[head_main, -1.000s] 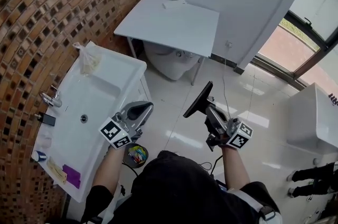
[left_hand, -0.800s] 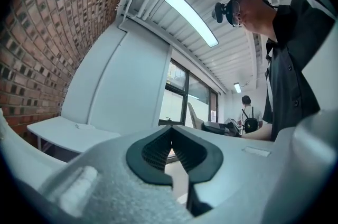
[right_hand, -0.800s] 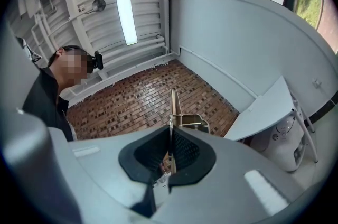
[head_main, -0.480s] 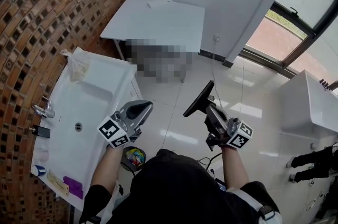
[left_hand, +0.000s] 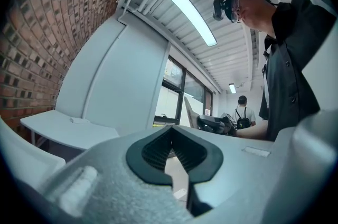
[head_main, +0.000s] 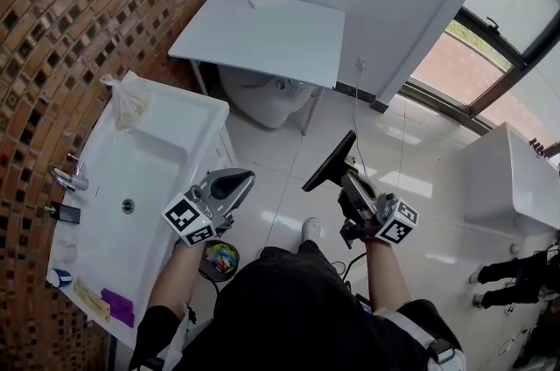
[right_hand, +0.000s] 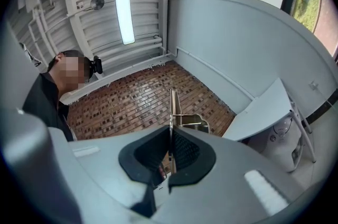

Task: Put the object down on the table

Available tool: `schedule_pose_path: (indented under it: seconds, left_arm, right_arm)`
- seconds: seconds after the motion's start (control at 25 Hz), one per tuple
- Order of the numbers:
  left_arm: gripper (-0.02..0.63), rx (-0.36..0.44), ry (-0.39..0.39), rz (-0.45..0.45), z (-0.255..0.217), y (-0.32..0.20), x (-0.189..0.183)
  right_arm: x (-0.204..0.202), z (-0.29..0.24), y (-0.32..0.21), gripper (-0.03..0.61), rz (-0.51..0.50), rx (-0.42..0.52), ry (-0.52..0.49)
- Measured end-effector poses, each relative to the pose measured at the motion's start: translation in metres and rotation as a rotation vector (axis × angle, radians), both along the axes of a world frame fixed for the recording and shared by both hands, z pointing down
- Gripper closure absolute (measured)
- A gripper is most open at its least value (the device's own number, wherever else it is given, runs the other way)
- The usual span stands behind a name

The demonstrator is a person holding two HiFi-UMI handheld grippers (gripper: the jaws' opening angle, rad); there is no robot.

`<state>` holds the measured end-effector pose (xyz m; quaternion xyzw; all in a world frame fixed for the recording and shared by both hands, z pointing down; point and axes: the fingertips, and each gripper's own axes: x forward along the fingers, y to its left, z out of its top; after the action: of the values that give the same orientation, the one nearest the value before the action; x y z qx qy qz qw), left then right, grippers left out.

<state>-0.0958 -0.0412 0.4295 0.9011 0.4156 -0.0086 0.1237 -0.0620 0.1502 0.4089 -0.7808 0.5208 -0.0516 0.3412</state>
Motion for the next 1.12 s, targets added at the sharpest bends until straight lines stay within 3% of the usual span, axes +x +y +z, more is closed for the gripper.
schedule_pose_path:
  seconds: [0.24, 0.48, 0.8, 1.12]
  left_arm:
    - [0.614, -0.007, -0.002, -0.079, -0.001, -0.005, 0.039]
    - [0.614, 0.047, 0.033, -0.048, -0.008, 0.037, 0.076]
    - [0.614, 0.091, 0.041, -0.077, -0.010, 0.068, 0.116]
    - [0.614, 0.066, 0.017, -0.073, -0.003, 0.113, 0.157]
  right_arm:
    - [0.037, -0.005, -0.004, 0.571, -0.054, 0.024, 0.036]
    - [0.092, -0.006, 0.036, 0.571, -0.039, 0.017, 0.046]
    - [0.144, -0.010, 0.062, 0.571, -0.039, 0.089, 0.053]
    - [0.170, -0.004, 0.101, 0.571, -0.055, 0.048, 0.057]
